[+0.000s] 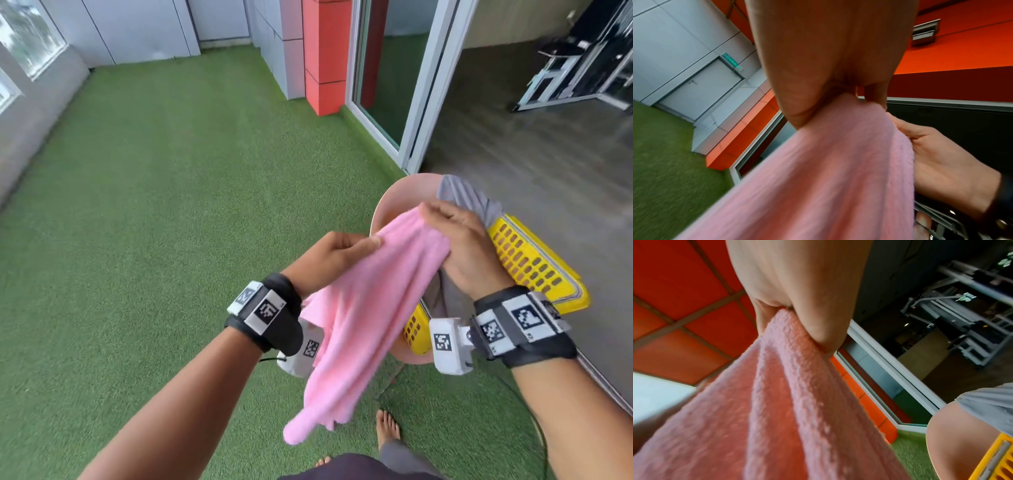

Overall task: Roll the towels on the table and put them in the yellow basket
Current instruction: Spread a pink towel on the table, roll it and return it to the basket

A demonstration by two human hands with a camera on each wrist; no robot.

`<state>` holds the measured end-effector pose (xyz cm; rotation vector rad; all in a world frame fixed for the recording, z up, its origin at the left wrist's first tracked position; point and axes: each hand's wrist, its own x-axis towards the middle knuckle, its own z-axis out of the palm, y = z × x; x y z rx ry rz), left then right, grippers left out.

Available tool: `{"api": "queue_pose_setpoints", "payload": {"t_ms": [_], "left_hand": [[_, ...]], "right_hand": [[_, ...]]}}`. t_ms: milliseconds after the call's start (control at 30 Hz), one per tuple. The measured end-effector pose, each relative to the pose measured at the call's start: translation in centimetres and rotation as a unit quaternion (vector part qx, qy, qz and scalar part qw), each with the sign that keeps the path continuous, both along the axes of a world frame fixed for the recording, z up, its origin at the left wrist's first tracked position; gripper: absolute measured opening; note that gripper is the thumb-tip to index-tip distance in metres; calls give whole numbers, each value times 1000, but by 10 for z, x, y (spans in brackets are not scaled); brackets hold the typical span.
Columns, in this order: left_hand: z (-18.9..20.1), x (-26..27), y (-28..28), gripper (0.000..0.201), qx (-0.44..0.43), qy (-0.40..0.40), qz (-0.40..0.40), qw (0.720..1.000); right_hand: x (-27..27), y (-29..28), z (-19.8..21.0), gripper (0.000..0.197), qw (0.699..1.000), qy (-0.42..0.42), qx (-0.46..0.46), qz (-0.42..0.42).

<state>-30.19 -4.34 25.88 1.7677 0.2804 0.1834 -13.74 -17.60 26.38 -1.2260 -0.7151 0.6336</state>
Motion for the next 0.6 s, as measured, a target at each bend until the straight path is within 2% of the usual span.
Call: {"api": "queue_pose_setpoints", "payload": {"t_ms": [33,100,167,233,267,333,400,500,600], "left_hand": [[-4,-6,1,41,-16,8,11,1000],[-12,-17,6,47,-11,-3,51,999],[-10,-22,8,43,2,-34,119,992],[1,-16,6,34,19,-61,156,986],[5,-10,4,33,38,-64,153,985],[12,-1,1,37,79,-62,123,987],[12,1,1,44,86,-45,85,992],[11,-3,-3,41,70,-46,69,994],[9,-1,-4,43,67,-47,102,991]], "right_hand": [[6,-3,7,17,999,13,19,-34],[15,-9,13,17,997,15,37,-61],[14,-8,8,7,999,-41,-7,11],[-5,-4,-6,33,984,-78,-91,131],[-15,-2,-11,43,972,-77,-127,182],[-32,2,-13,42,959,-43,-143,241],[-32,2,-7,32,965,-27,-128,228],[-23,2,-3,25,966,-76,-121,217],[-34,5,-16,46,957,-73,-146,239]]}}
